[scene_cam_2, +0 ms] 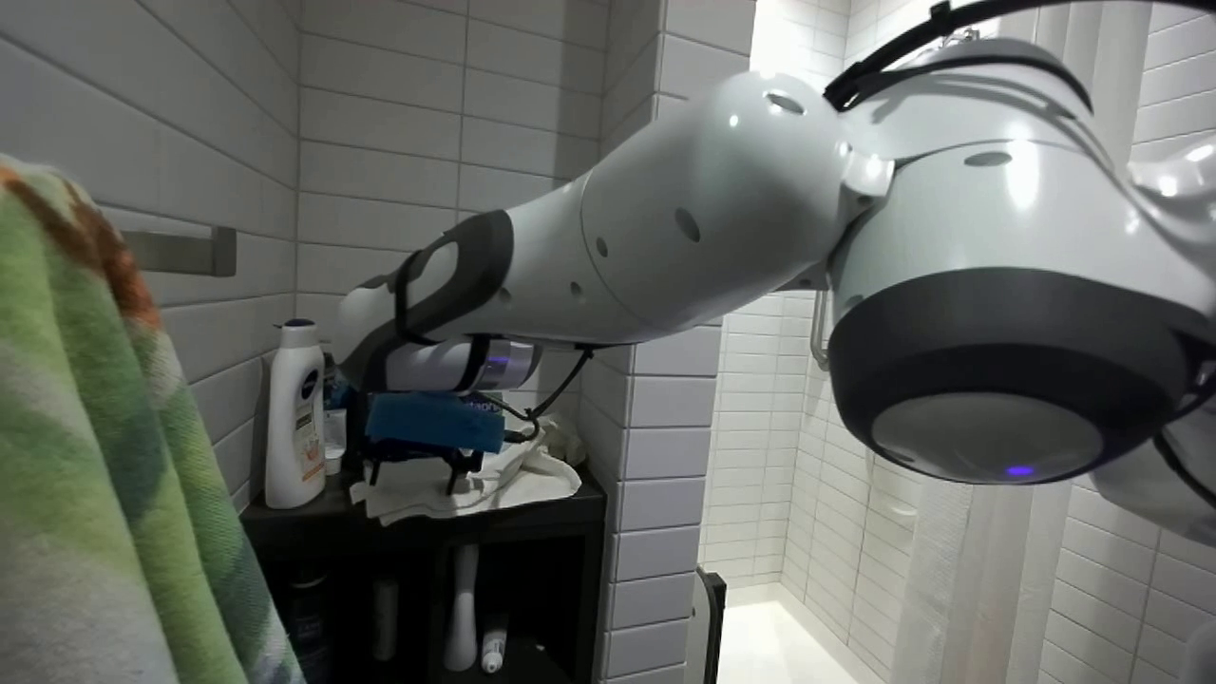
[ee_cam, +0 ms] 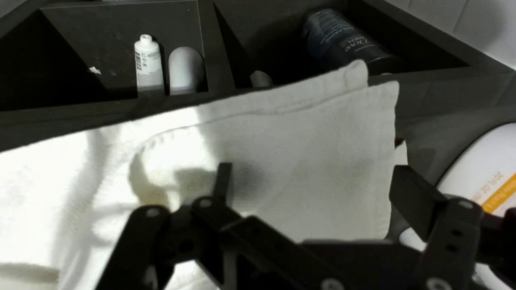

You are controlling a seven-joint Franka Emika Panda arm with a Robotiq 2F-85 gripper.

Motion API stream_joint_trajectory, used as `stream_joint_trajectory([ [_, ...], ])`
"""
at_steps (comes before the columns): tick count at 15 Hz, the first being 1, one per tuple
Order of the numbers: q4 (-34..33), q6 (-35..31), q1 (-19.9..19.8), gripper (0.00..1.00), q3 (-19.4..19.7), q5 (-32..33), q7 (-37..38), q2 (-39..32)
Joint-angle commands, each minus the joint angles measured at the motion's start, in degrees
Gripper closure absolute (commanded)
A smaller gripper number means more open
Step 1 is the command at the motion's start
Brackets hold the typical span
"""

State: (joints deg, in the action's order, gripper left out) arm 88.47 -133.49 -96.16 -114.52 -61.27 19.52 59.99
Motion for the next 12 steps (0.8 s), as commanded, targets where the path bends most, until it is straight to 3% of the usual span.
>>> stream_joint_trajectory([
  [1, -0.6, 0.7, 0.4, 0.0, 2.4, -0.6, 0.3, 1.2],
  [12, -1.5, -2.0, 2.2, 0.0, 8.1, 3.8, 3.0, 5.7],
])
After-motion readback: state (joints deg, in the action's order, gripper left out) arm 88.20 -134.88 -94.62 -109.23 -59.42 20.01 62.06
